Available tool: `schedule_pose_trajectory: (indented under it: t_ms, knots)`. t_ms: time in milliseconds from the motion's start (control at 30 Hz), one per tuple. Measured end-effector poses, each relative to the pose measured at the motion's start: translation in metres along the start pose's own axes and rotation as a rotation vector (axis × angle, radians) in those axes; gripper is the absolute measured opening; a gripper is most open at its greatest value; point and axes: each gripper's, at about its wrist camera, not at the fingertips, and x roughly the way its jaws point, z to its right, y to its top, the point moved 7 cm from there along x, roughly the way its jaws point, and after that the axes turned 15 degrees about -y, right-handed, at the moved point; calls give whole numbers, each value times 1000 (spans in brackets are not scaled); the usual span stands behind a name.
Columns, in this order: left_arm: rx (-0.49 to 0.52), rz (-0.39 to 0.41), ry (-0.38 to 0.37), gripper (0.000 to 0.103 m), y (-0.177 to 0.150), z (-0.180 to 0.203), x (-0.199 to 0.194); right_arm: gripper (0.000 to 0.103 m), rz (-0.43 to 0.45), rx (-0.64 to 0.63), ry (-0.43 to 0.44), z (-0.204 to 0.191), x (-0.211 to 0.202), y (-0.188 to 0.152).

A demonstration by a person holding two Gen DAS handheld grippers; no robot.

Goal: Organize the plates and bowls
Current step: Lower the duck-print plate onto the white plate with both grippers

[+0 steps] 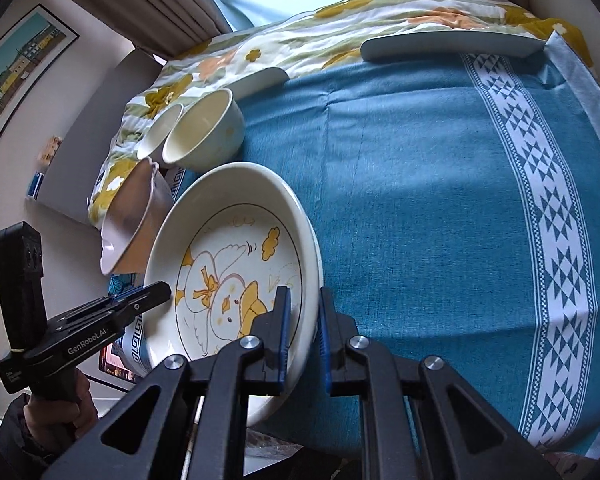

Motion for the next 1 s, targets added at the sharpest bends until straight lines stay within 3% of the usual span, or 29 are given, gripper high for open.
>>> schedule_pose_trajectory:
  t_ms: [300, 800, 1000]
  knots:
    - [42, -8, 45, 13, 4, 4, 9, 12, 13, -34, -23, -9, 1, 5]
    - [261, -13, 263, 16, 7, 21, 10, 12, 44, -66, -88, -19, 6, 2]
    - [271, -10, 273, 16, 6, 16, 4, 12, 62, -89, -116, -22, 7, 3]
